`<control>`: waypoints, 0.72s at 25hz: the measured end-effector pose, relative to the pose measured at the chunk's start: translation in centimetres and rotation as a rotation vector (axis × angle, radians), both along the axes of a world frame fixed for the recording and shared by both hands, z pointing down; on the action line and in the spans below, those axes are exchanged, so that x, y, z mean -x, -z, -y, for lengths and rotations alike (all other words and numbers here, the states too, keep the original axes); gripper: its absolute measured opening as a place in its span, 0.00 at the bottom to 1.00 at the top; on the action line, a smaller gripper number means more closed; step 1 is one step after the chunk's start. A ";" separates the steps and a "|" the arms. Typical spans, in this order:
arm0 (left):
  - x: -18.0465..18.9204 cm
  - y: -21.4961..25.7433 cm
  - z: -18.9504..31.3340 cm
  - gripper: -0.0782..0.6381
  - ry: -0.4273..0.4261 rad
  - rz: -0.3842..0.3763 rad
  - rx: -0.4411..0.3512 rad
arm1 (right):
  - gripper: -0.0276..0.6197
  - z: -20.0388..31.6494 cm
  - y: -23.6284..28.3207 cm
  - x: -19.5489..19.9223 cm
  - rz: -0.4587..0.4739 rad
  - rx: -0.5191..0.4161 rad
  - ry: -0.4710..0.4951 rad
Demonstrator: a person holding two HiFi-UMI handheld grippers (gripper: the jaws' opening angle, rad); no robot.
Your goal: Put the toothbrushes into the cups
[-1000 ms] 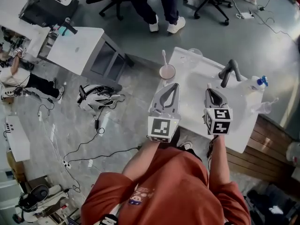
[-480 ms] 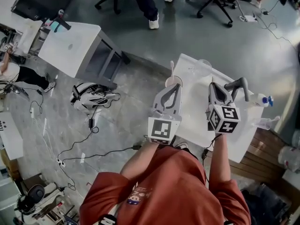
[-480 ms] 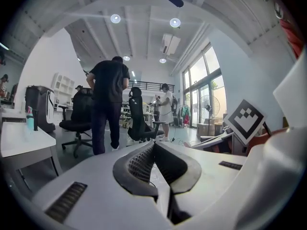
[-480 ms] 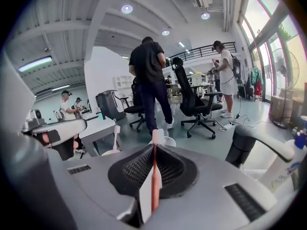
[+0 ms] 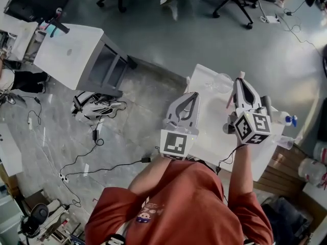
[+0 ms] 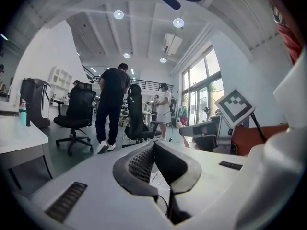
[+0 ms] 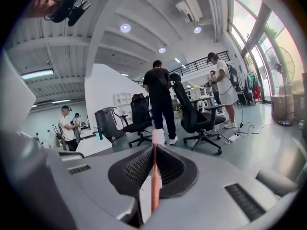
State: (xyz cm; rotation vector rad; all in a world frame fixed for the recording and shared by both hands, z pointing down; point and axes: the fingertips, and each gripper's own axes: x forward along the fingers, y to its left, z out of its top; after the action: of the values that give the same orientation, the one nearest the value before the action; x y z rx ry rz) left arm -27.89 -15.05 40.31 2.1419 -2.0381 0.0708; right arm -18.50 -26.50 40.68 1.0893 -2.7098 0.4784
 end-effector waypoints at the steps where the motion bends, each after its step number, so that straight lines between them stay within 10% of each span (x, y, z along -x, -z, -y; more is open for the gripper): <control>1: 0.2 0.0 0.5 0.13 -0.001 -0.005 0.002 | 0.09 0.6 0.4 0.3 0.011 -0.012 -0.002; 18: 2.7 0.9 5.2 0.13 -0.044 -0.035 -0.044 | 0.09 3.8 4.3 4.4 0.171 -0.295 -0.036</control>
State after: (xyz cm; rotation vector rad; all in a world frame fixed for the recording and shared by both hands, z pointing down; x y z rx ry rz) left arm -30.62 -20.24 39.37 2.1983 -1.9913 -0.0062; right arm -22.88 -30.34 36.40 1.2200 -2.9858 0.1860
